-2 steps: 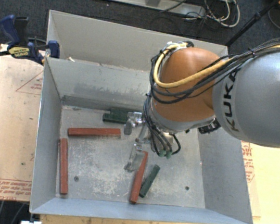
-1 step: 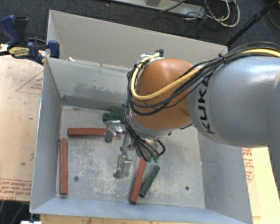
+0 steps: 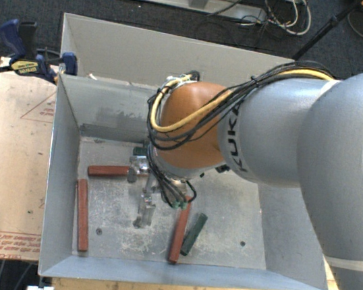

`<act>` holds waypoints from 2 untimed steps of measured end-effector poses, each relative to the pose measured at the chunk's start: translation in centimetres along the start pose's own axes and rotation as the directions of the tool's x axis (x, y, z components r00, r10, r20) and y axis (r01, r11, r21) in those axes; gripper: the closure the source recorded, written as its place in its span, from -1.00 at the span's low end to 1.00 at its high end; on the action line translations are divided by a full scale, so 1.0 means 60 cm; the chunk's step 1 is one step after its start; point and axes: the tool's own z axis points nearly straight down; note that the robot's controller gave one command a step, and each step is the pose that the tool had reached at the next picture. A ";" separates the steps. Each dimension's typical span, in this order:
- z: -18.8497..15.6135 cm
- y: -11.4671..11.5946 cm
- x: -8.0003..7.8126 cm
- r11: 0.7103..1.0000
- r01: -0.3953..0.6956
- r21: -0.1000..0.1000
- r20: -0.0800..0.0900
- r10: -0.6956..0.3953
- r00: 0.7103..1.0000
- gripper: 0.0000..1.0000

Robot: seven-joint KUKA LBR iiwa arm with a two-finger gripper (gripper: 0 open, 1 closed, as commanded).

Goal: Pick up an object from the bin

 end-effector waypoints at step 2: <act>0.030 0.098 -0.072 0.994 0.110 -0.004 0.001 -0.110 0.994 -1.00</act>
Offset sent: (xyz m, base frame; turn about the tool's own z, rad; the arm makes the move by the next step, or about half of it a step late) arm 0.0432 0.0477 -0.0242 -0.1256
